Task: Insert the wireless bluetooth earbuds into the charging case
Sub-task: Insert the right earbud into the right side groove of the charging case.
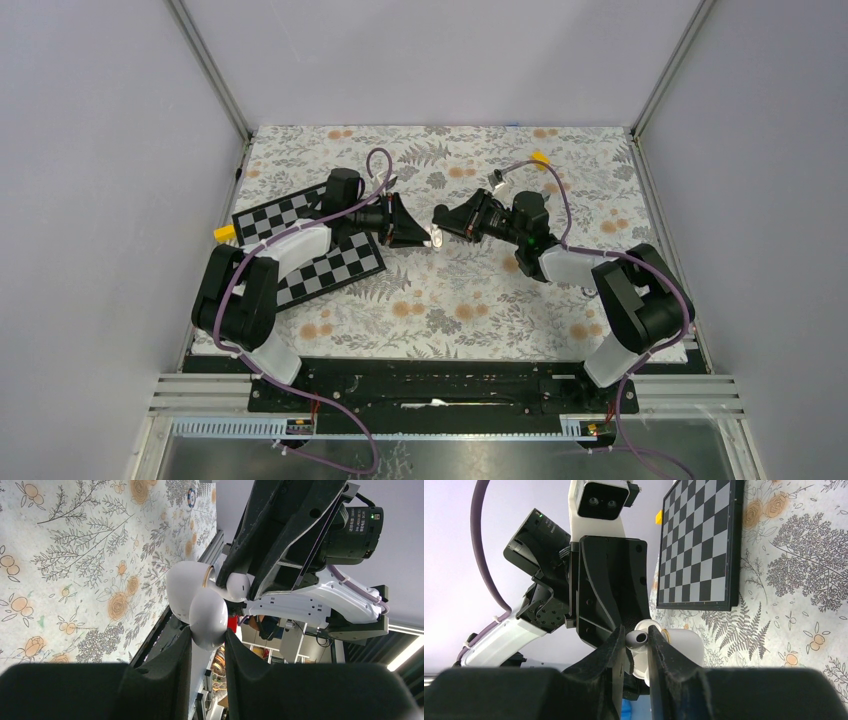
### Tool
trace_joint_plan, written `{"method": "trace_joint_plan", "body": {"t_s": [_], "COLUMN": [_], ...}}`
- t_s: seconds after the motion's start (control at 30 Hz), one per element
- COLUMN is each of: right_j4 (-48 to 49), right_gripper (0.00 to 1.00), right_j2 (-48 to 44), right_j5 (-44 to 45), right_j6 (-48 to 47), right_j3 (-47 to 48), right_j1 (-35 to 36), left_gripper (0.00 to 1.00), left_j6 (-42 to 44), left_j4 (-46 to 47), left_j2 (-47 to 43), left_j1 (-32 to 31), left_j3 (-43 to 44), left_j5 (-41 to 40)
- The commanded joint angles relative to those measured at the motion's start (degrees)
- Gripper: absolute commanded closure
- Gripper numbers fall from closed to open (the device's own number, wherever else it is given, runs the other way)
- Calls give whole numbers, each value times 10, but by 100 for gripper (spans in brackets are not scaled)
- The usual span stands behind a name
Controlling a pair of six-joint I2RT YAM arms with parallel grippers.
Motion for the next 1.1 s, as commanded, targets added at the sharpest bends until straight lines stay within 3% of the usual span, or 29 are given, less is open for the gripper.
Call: {"method": "trace_joint_plan", "body": {"t_s": [0.0,0.3,0.83,1.07], "right_j4": [17,-47,-107,-163], "right_gripper": [88,82,39,29], "right_j2": [6,-12,-28,-60], "right_j5": [8,21,31,48], "right_j6": [-21,-71,-110,-145], "right_j3": [-4,5,29,45], "right_j1": [5,6,11,11], "left_gripper": [100,100,100,100], "left_j6": [-5,-9,-11,-8], "left_j4": [40,47,52,50], "left_j2": [-31,-33,-29,-26], "left_j1": [7,9,9,9], "left_j3": [1,-2,-1,-1], "left_j5": [20,22,25,26]}}
